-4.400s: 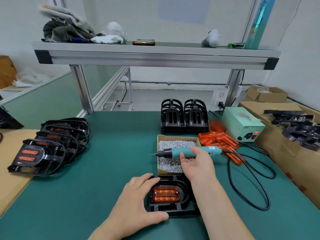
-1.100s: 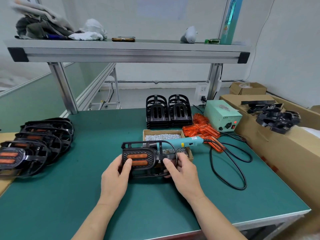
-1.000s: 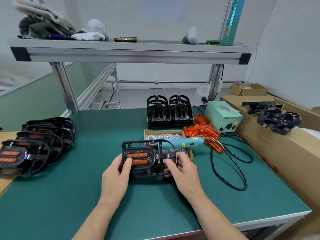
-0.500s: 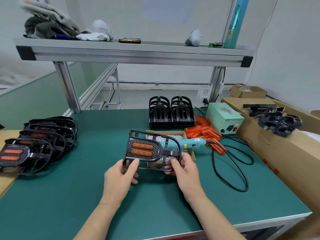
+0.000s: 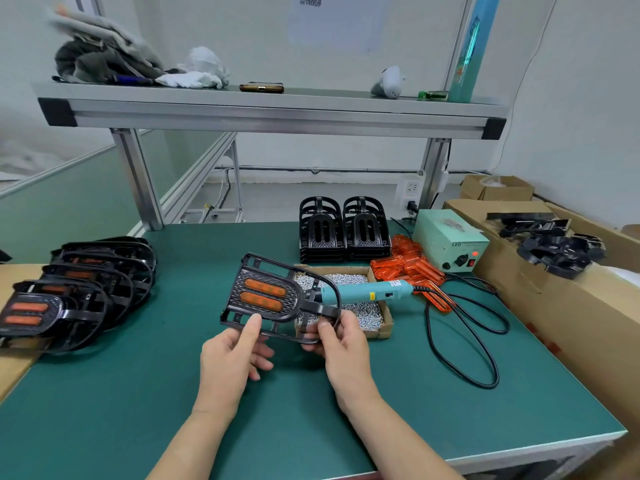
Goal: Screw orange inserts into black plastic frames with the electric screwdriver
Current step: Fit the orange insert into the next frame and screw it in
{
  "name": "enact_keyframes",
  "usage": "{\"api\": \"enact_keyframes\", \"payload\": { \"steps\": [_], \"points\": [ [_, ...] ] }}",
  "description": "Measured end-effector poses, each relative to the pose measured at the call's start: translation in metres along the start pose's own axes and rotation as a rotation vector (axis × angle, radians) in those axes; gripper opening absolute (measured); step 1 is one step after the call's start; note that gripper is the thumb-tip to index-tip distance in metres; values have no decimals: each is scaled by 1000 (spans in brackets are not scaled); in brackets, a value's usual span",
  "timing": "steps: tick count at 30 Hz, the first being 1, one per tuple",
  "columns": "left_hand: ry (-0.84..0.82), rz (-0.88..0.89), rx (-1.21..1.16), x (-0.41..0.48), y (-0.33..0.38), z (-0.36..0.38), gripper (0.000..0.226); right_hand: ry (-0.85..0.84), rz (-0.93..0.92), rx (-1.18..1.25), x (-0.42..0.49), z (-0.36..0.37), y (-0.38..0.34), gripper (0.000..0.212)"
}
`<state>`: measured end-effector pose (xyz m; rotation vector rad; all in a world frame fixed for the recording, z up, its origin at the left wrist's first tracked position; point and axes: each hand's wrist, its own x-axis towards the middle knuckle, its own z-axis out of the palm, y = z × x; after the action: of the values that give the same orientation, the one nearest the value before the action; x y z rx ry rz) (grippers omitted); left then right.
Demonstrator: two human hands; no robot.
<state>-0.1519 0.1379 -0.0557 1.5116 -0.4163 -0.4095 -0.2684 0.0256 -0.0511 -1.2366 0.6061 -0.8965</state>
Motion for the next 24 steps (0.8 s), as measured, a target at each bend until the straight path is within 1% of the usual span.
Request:
{"api": "enact_keyframes", "payload": {
  "steps": [6,12,14,19,24],
  "points": [
    [-16,11,36,0,-3,2,37,-31,-7,-36,0,3,6,9],
    [48,-22,23,5,-5,2,30,-81,-26,-184,-1,1,9,9],
    [68,-39,8,6,-4,1,28,-96,-46,-223,-2,1,9,13],
    [95,-74,-60,8,-3,-3,30,-114,-22,-221,-4,3,9,18],
    [106,-84,-64,5,-3,-4,32,-124,-13,-197,-6,4,8,21]
  ]
}}
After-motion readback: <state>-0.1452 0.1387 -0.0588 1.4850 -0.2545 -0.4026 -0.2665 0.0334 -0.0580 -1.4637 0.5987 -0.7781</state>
